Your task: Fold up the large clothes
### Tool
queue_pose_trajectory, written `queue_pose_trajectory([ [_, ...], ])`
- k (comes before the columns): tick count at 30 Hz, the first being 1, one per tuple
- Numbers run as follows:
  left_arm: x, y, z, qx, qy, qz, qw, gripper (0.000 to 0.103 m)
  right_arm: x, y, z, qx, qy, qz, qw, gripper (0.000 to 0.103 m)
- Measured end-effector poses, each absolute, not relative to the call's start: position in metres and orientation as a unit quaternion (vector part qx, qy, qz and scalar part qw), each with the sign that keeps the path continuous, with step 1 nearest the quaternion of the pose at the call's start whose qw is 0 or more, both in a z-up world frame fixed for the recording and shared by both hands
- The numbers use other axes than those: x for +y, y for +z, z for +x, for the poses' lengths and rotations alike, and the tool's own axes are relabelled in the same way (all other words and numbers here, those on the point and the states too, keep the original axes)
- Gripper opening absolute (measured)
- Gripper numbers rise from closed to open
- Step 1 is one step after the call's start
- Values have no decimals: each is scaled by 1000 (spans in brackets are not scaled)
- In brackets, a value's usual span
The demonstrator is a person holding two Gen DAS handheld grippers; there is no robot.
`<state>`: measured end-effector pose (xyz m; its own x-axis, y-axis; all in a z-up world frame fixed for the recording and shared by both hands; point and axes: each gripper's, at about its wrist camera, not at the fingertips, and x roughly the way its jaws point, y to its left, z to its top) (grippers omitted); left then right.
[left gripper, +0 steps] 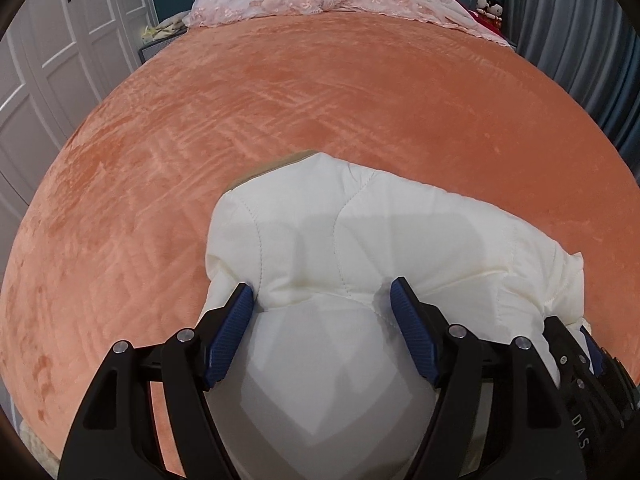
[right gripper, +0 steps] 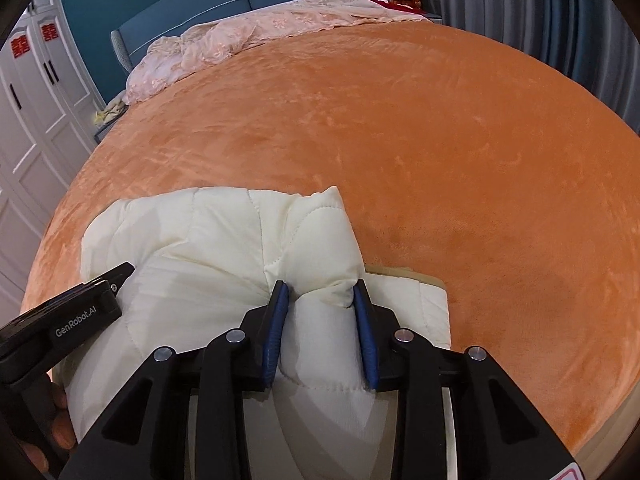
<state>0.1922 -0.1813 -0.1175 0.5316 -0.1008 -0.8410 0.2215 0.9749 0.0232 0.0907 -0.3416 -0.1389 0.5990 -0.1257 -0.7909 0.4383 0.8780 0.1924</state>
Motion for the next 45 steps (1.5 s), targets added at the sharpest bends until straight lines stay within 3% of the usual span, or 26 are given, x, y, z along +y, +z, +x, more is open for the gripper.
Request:
queue_pose_trajectory([
  [20, -193, -137, 189, 443, -66, 88, 890, 71, -338, -153, 89, 376, -162, 183, 894, 35],
  [25, -176, -113, 177, 453, -92, 67, 884, 71, -341, -122, 72, 378, -157, 191, 892, 35],
  [30, -151, -85, 128, 454, -114, 69, 881, 71, -315, -82, 12, 360, -136, 141, 912, 22],
  [32, -146, -82, 111, 460, -118, 75, 877, 71, -307, -83, -3, 382, -131, 125, 906, 9],
  [41, -143, -95, 74, 461, -116, 100, 874, 72, -295, -119, -19, 430, -143, 101, 886, 8],
  [45, -140, -102, 77, 465, -110, 90, 874, 78, -289, -125, -15, 433, -151, 85, 885, 8],
])
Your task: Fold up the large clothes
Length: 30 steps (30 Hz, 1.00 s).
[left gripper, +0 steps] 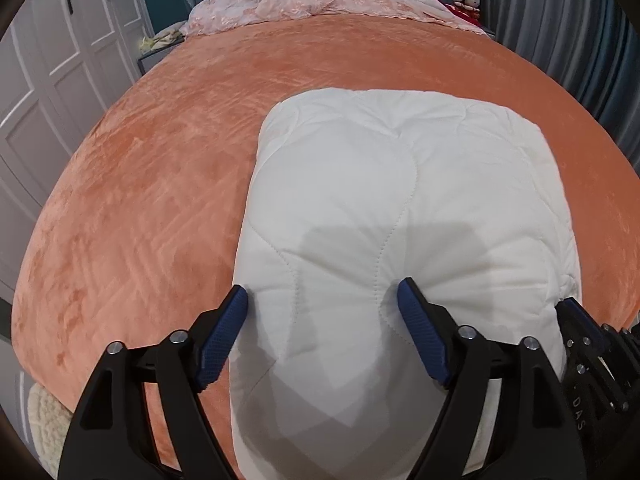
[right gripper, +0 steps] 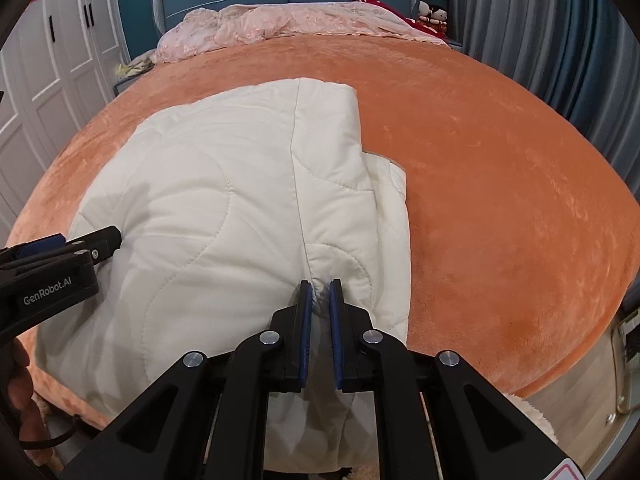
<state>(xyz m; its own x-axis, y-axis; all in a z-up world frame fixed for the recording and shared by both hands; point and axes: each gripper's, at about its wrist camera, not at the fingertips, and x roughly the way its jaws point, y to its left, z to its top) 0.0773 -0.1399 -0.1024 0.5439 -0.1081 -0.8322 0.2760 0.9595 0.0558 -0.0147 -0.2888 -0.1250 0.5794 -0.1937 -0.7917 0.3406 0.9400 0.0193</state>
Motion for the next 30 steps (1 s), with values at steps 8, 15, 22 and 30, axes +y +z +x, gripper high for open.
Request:
queue_pose_trajectory([
  [8, -141, -113, 78, 452, -101, 103, 880, 84, -290, -134, -11, 432, -153, 92, 884, 9],
  [15, -142, -116, 77, 444, -97, 110, 884, 84, -288, -133, -9, 430, -156, 93, 885, 9],
  [22, -143, -115, 78, 446, -100, 108, 883, 84, -290, -132, -9, 429, -154, 98, 885, 9],
  [30, -91, -89, 104, 501, -152, -35, 851, 98, -331, -91, -29, 390, -153, 199, 886, 69],
])
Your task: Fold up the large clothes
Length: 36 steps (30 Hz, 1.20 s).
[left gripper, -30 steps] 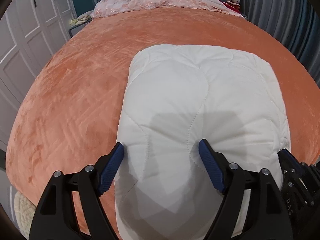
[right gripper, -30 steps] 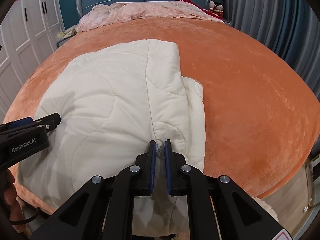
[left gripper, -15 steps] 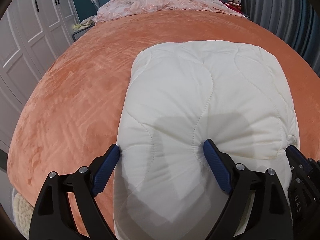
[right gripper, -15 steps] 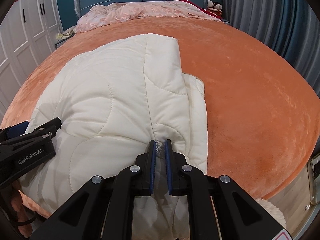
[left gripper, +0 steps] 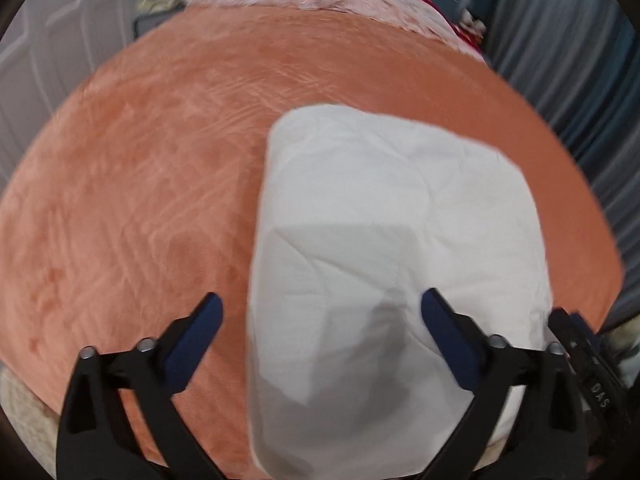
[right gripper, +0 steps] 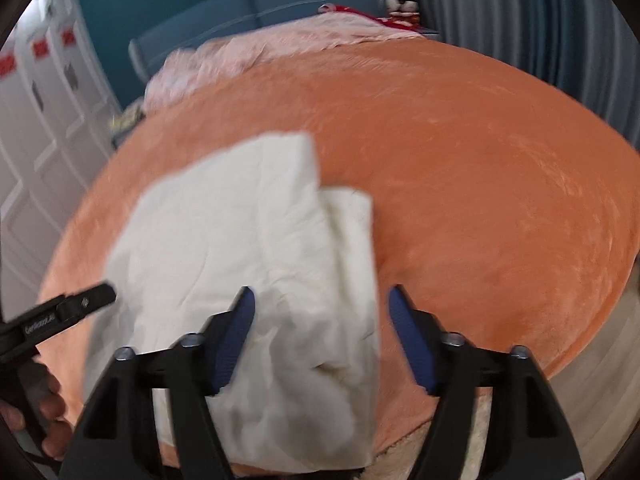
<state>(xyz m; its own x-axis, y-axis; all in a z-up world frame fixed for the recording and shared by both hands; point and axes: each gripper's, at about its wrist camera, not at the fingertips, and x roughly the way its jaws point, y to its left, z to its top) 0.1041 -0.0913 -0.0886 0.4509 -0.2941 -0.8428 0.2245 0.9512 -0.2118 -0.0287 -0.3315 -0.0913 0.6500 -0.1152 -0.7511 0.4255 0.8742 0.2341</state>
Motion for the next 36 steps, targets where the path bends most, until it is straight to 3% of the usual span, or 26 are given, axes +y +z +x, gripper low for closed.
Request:
queue_pose_trajectory([
  [10, -65, -153, 144, 593, -231, -223, 739, 98, -372, -155, -3, 436, -57, 387, 811, 74],
  [15, -75, -158, 152, 597, -252, -215, 731, 98, -374, -179, 4, 425, -24, 456, 781, 71],
  [17, -79, -151, 149, 589, -255, -200, 741, 90, -366, -174, 11, 425, -22, 446, 787, 52],
  [19, -82, -139, 147, 573, -258, -181, 756, 75, -360, -158, 15, 420, -26, 417, 806, 36],
  [20, -83, -129, 145, 561, -262, -167, 767, 70, -354, -148, 16, 419, -32, 390, 819, 31],
  [22, -85, -109, 143, 532, -270, -132, 791, 57, -329, -116, 26, 414, -48, 303, 857, 29],
  [24, -82, -88, 146, 498, -273, -101, 817, 55, -309, -91, 39, 398, -51, 244, 883, 29],
  [30, -46, -38, 191, 403, -261, -65, 875, 55, -262, -45, 110, 339, -34, 170, 925, 28],
  [36, -12, -40, 262, 369, -220, -35, 903, 55, -220, -48, 210, 323, -29, 128, 937, 29],
])
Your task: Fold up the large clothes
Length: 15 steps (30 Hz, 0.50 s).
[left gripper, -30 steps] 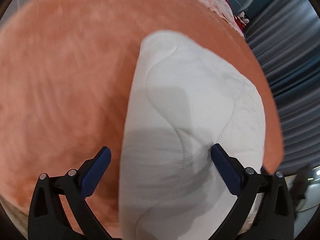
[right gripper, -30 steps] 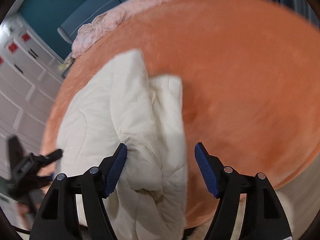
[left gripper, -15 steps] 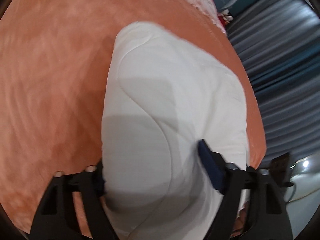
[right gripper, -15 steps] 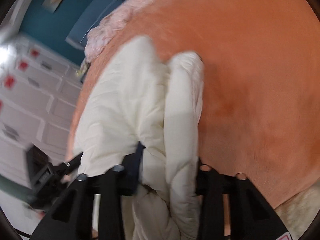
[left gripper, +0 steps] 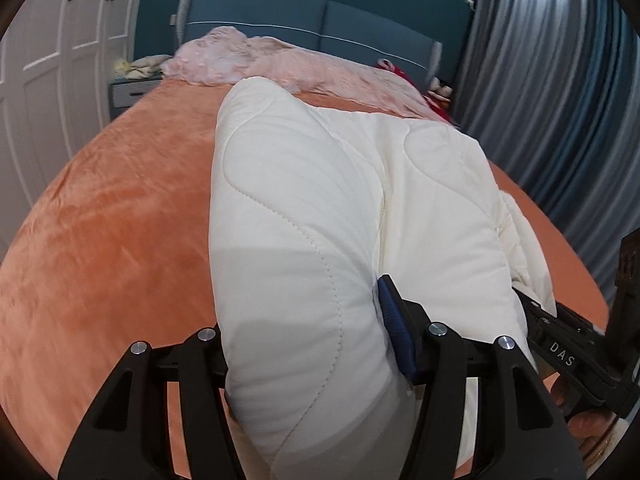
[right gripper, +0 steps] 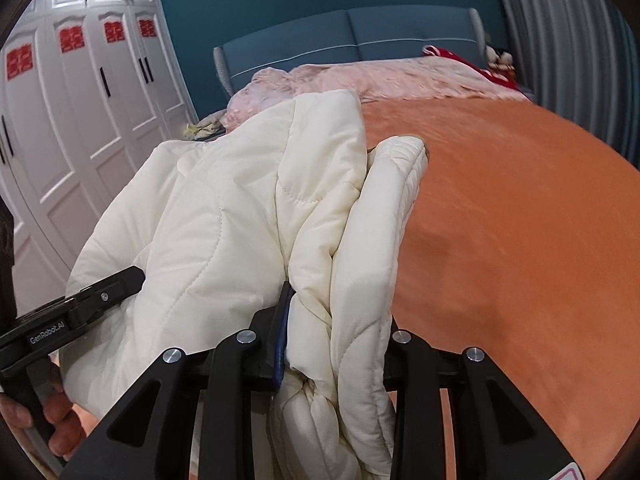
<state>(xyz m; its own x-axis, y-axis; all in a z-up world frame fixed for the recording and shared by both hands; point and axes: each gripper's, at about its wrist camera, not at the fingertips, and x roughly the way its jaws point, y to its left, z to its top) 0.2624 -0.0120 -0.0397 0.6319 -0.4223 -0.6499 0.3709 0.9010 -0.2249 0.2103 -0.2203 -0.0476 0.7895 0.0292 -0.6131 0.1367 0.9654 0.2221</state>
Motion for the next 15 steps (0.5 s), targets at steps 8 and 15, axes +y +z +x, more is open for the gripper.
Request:
queue_pose_trajectory([
  [8, 23, -85, 333, 384, -190, -40, 903, 55, -188, -93, 284, 341, -19, 95, 935, 29],
  [15, 33, -122, 360, 390, -191, -44, 900, 56, -182, -122, 299, 338, -22, 71, 938, 31],
])
